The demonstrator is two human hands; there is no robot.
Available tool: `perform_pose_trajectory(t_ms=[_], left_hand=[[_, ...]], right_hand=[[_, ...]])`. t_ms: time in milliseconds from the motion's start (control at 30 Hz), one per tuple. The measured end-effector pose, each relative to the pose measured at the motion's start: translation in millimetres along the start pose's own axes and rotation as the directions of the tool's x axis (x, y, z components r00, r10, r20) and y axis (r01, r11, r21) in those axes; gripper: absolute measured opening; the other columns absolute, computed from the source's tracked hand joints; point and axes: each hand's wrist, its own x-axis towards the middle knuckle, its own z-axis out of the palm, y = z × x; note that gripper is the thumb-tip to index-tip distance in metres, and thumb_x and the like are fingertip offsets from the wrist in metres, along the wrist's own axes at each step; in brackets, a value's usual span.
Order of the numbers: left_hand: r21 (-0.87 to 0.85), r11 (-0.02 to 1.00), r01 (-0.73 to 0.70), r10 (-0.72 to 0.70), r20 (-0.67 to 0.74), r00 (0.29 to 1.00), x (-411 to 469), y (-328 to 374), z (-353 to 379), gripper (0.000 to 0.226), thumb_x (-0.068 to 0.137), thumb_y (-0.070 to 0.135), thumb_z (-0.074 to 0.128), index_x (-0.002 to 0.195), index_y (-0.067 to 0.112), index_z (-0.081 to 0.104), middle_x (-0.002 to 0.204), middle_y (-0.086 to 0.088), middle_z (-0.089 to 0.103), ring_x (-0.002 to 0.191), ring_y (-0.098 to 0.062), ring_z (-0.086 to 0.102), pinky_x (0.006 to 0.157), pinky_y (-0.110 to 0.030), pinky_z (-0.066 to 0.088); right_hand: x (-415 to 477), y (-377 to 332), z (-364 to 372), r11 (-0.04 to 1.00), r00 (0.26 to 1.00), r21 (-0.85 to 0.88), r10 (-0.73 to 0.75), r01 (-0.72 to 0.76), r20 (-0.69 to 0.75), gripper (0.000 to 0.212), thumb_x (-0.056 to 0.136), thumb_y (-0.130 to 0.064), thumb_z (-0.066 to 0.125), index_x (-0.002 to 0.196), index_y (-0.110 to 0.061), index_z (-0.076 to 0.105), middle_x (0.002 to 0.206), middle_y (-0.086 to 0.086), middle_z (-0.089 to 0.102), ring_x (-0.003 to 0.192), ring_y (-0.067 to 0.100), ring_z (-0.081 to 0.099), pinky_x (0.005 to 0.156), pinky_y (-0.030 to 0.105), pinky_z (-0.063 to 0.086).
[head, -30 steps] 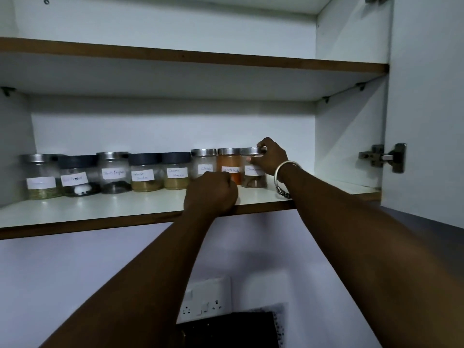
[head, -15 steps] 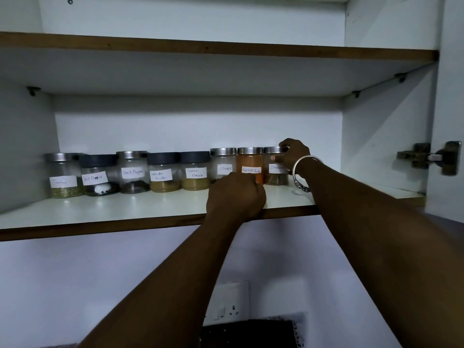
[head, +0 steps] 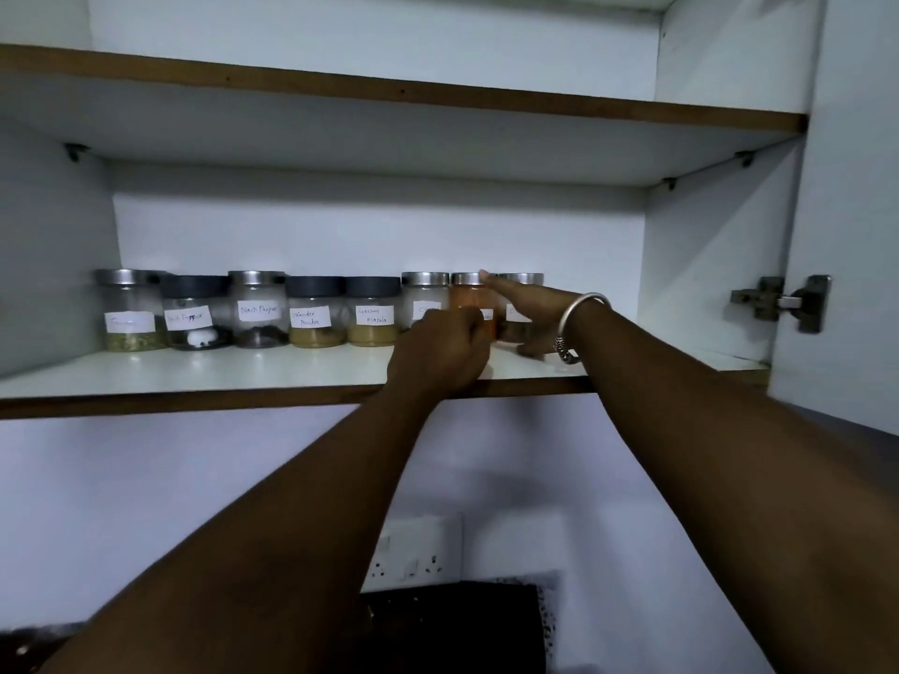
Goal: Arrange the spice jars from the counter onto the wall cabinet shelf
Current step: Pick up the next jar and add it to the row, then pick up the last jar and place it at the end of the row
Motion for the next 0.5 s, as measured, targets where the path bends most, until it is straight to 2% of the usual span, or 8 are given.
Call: perform_pose_trajectory(t_ms=[67, 100, 167, 233, 267, 333, 433, 500], left_hand=[[-0.208, 0.977, 0.055, -0.044, 0.057, 0.997, -4.4, 3.3, -11.3, 0.039, 0.087, 0.033, 0.038, 0.098, 0.017, 0.073, 0.098, -0.008, 0.076, 0.094, -0.03, 0.07, 0.083, -0.045, 0.056], [-0.316, 0.943, 0.102, -0.082, 0.076, 0.994, -6.6, 5.2, -17.2, 0.036, 0.088, 0.028, 0.041, 0.098, 0.014, 0.073, 0.099, -0.009, 0.076, 0.095, -0.031, 0.071, 0.086, -0.047, 0.057], [-0.542, 0.811, 0.222, -0.183, 0.127, 0.975, -12.8, 11.6, -29.1, 0.028, 0.097, 0.019, 0.045, 0.102, 0.014, 0.072, 0.103, -0.007, 0.076, 0.099, -0.029, 0.072, 0.089, -0.047, 0.059], [-0.709, 0.649, 0.277, -0.227, 0.167, 0.959, -29.9, 22.7, -40.6, 0.026, 0.102, 0.027, 0.046, 0.11, 0.02, 0.07, 0.108, -0.001, 0.076, 0.106, -0.023, 0.073, 0.088, -0.038, 0.061], [-0.745, 0.609, 0.271, -0.218, 0.171, 0.961, -44.6, 29.7, -47.2, 0.03, 0.102, 0.035, 0.045, 0.112, 0.024, 0.07, 0.109, 0.004, 0.077, 0.106, -0.015, 0.073, 0.087, -0.03, 0.061], [-0.78, 0.584, 0.226, -0.19, 0.139, 0.972, -82.0, 39.0, -56.7, 0.034, 0.103, 0.043, 0.043, 0.114, 0.026, 0.07, 0.108, 0.01, 0.077, 0.102, -0.001, 0.072, 0.081, -0.019, 0.058], [-0.771, 0.612, 0.178, -0.192, 0.074, 0.979, -153.4, 33.6, -58.2, 0.031, 0.106, 0.034, 0.045, 0.117, 0.018, 0.069, 0.113, 0.002, 0.073, 0.101, 0.001, 0.069, 0.085, -0.014, 0.053], [-0.714, 0.671, 0.199, -0.233, 0.052, 0.971, -205.3, 15.8, -46.7, 0.035, 0.101, 0.025, 0.048, 0.121, 0.003, 0.066, 0.117, -0.007, 0.068, 0.105, -0.005, 0.066, 0.091, -0.014, 0.05]], right_hand=[[-34.9, -3.9, 17.4, 0.995, 0.99, 0.092, -0.059, 0.047, 0.131, 0.077, 0.086, -0.082, 0.046, 0.146, -0.035, 0.048, 0.117, -0.002, 0.061, 0.113, 0.02, 0.06, 0.109, 0.037, 0.031], [-51.3, -6.1, 25.5, 0.99, 0.984, 0.115, -0.099, 0.082, 0.15, 0.072, 0.088, -0.083, 0.041, 0.139, -0.034, 0.054, 0.108, 0.0, 0.059, 0.102, 0.021, 0.057, 0.103, 0.037, 0.031], [-86.1, -9.3, 41.7, 0.972, 0.967, 0.174, -0.189, 0.158, 0.173, 0.064, 0.091, -0.081, 0.035, 0.115, -0.029, 0.064, 0.108, 0.006, 0.059, 0.101, 0.025, 0.052, 0.101, 0.04, 0.038], [-117.5, -8.5, 61.6, 0.932, 0.935, 0.29, -0.285, 0.218, 0.21, 0.064, 0.095, -0.075, 0.037, 0.116, -0.023, 0.068, 0.111, 0.003, 0.069, 0.104, 0.021, 0.064, 0.106, 0.043, 0.049], [-132.1, -6.0, 74.8, 0.919, 0.932, 0.299, -0.317, 0.256, 0.176, 0.065, 0.095, -0.074, 0.038, 0.122, -0.023, 0.067, 0.113, 0.0, 0.072, 0.104, 0.016, 0.069, 0.107, 0.046, 0.051], [-157.6, 6.5, 106.9, 0.914, 0.93, 0.204, -0.365, 0.351, 0.034, 0.07, 0.087, -0.081, 0.041, 0.129, -0.029, 0.06, 0.12, -0.006, 0.071, 0.108, 0.006, 0.07, 0.107, 0.048, 0.049], [-189.4, 53.1, 166.4, 0.878, 0.911, 0.245, -0.398, 0.412, -0.106, 0.083, 0.072, -0.088, 0.053, 0.132, -0.03, 0.052, 0.126, -0.009, 0.067, 0.12, 0.009, 0.063, 0.108, 0.044, 0.05], [-203.5, 98.8, 208.5, 0.876, 0.913, 0.258, -0.386, 0.407, -0.128, 0.073, 0.068, -0.092, 0.053, 0.118, -0.039, 0.053, 0.11, -0.017, 0.07, 0.107, 0.0, 0.067, 0.094, 0.029, 0.056]])
